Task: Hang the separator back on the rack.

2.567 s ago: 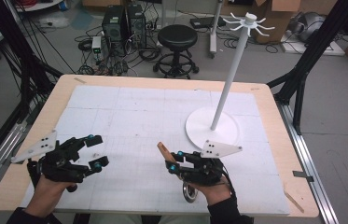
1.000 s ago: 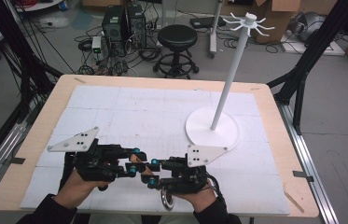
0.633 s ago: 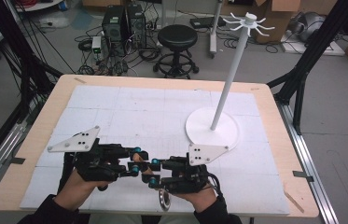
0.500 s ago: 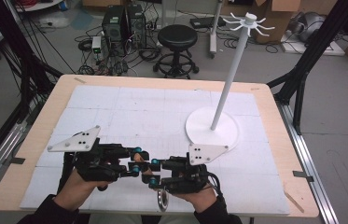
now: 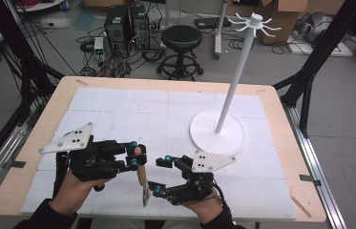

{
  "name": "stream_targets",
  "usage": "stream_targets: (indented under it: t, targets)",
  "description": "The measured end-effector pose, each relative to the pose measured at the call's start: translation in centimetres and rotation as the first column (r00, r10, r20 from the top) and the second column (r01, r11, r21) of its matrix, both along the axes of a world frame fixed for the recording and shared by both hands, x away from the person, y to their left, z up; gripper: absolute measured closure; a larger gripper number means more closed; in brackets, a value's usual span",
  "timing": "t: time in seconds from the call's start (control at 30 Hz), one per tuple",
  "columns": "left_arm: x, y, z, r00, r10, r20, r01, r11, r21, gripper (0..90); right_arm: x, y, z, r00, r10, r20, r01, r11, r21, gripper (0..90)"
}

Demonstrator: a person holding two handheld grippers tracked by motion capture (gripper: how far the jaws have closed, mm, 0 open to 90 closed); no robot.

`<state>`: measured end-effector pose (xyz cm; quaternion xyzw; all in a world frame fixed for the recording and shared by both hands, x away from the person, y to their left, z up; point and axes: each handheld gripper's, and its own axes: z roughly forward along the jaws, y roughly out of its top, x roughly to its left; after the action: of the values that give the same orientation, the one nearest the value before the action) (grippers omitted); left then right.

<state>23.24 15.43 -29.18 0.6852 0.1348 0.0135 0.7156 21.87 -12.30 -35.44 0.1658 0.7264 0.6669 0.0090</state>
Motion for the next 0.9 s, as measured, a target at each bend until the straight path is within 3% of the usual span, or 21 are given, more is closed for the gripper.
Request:
stream_targets:
  t: [0.03, 0.13, 0.2, 0.3, 0.37, 0.47, 0.63, 0.7, 0.8, 0.9]
  targets:
    - [-0.1, 0.0, 0.1, 0.9999, 0.016, 0.004, -0.016, 0.9999, 0.005, 70.5, -0.3, 0.5, -0.1, 0.9988, -0.037, 0.032, 0.038, 0.999, -0.035, 28.4]
    - [-0.4, -0.4, 0.5, 0.9973, 0.066, 0.032, -0.067, 0.9973, 0.031, 70.6, -0.7, 1.1, 0.0, 0.9962, -0.068, 0.054, 0.071, 0.996, -0.057, 29.2]
    - [-0.7, -0.8, 0.6, 0.9929, 0.111, 0.044, -0.113, 0.9928, 0.042, 70.6, -1.0, 1.8, 0.1, 0.9903, -0.107, 0.089, 0.114, 0.991, -0.076, 35.1]
    - [-0.8, -1.1, 0.6, 0.9894, 0.136, 0.052, -0.138, 0.9893, 0.047, 70.6, -0.9, 2.0, 0.0, 0.9868, -0.13, 0.097, 0.139, 0.986, -0.089, 38.2]
    - [-1.0, -1.4, 0.6, 0.9862, 0.159, 0.048, -0.161, 0.9862, 0.041, 70.5, -0.9, 2.3, -0.1, 0.9834, -0.153, 0.098, 0.162, 0.983, -0.09, 46.9]
    - [-1.0, -1.5, 0.6, 0.9835, 0.174, 0.049, -0.176, 0.9838, 0.035, 70.5, -0.9, 2.4, -0.1, 0.9805, -0.171, 0.097, 0.18, 0.979, -0.093, 51.1]
    - [-1.1, -1.8, 0.5, 0.9778, 0.206, 0.041, -0.207, 0.978, 0.029, 70.5, -1.1, 2.5, -0.1, 0.9771, -0.182, 0.109, 0.195, 0.974, -0.116, 68.7]
    - [-1.1, -1.8, 0.5, 0.9773, 0.209, 0.037, -0.209, 0.9776, 0.022, 70.5, -1.3, 2.5, -0.1, 0.9735, -0.195, 0.118, 0.209, 0.97, -0.12, 69.7]
    - [-1.0, -1.7, 0.6, 0.9786, 0.204, 0.027, -0.204, 0.9787, 0.018, 70.5, -1.4, 2.5, 0.0, 0.972, -0.205, 0.115, 0.218, 0.969, -0.118, 70.2]
    - [-0.6, -1.3, 0.4, 0.9852, 0.171, -0.007, -0.171, 0.9852, -0.004, 69.6, -1.4, 2.4, 0.1, 0.9776, -0.185, 0.1, 0.197, 0.972, -0.127, 70.6]
